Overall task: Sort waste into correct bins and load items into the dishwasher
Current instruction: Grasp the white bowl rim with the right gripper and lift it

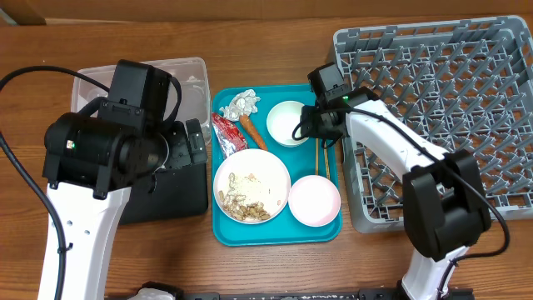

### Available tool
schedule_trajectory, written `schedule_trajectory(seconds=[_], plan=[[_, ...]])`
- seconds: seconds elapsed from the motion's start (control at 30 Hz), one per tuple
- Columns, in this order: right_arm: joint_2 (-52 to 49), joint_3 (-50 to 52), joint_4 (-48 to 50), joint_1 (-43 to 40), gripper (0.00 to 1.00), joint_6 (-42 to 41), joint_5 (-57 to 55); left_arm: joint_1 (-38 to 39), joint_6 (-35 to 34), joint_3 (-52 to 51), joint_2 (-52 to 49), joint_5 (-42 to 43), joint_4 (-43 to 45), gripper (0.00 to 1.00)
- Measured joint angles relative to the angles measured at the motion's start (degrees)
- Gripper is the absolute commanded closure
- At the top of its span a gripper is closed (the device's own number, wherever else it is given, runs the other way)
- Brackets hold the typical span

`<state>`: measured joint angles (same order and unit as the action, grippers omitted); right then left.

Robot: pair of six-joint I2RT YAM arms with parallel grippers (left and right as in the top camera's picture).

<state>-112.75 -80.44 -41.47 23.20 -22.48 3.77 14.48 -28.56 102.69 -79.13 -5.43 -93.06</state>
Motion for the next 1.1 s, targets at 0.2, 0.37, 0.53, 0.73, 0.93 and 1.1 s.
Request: schedule_trajectory(seconds=[0.2, 0.37, 0.53, 0.73, 0.93, 1.1], plan=[[-1.29, 0.02, 0.90, 0.00, 0.80, 0.04, -0.83, 0.00, 0.00, 0.00, -0.02, 0.00, 0.00, 0.00], [-2.45, 0.04, 1.86, 0.00, 0.93, -0.20, -1.09, 0.00, -0.02, 0.00, -0.02, 0.00, 0.00, 0.00], [-2.64, 0.04, 1.62, 0.00, 0.96, -0.17, -1.22, 0.00, 0.00, 0.00, -0.02, 0.00, 0.00, 0.00], [-2.25, 0.04, 0.20, 0.00, 0.96, -0.15, -1.22, 0.00, 0.00, 0.00, -0.02, 0.00, 0.00, 0.00], [3.04, -0.28, -2.73, 0.00, 0.96, -0.15, -1.29, 0.00, 0.00, 0.00, -0.02, 0.00, 0.00, 0.00], [12.20, -3.26, -4.98, 0.04, 0.96, 0.02, -5.16, 0.00, -0.02, 0.00, -0.02, 0.00, 0.00, 0.00]])
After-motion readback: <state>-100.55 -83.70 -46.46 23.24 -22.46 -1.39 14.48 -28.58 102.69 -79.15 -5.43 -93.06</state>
